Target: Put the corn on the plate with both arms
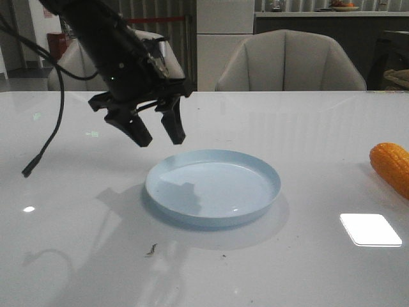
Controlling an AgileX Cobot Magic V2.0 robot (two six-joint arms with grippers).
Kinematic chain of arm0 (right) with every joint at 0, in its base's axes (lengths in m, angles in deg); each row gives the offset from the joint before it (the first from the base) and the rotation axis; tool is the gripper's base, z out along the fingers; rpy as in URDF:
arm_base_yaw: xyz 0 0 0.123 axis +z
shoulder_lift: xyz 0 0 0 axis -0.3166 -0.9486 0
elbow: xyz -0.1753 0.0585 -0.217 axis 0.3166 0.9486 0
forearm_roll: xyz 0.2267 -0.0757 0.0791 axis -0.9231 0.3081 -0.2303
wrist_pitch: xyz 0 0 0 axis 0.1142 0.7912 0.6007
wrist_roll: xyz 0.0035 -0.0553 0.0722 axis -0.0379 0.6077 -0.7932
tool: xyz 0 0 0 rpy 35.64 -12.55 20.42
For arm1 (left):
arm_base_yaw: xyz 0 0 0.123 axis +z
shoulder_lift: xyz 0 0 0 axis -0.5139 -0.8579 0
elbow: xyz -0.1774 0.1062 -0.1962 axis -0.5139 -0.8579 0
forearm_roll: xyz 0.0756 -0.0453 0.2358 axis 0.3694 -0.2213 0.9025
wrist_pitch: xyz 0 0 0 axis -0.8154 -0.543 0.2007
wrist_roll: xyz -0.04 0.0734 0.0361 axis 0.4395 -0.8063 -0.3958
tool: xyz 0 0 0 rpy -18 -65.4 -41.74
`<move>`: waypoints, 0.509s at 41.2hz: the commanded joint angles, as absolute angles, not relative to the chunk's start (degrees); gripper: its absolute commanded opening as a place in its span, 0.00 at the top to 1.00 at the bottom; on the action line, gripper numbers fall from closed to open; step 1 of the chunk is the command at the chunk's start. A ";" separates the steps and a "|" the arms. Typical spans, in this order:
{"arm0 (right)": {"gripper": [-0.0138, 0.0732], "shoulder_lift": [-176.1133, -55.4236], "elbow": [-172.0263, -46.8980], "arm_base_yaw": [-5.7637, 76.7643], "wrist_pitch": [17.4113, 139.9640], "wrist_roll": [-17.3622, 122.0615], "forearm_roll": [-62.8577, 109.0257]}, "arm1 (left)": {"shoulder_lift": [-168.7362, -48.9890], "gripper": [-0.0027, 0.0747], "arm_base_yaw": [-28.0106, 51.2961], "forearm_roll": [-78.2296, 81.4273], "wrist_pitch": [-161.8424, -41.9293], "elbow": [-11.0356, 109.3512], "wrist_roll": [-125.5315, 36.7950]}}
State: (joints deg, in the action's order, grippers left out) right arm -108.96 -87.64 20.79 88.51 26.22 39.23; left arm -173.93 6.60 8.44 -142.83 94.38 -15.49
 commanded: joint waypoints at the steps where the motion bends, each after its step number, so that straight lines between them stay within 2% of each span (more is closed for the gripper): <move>1: 0.34 -108.53 -89.69 20.61 84.39 26.67 39.73 | -169.57 0.32 6.47 9.18 -143.52 101.61 -15.73; 10: 0.34 -108.53 -89.69 20.61 84.13 26.67 39.73 | -164.62 0.33 10.54 12.76 -140.70 110.27 -15.73; 21: 0.34 -108.53 -89.69 20.61 84.13 26.67 39.73 | -153.09 0.33 20.13 15.18 -140.42 111.08 -17.73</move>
State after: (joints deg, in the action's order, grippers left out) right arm -108.96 -87.64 20.79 88.51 26.22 39.23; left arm -159.82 17.27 14.89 -142.81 109.12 -16.18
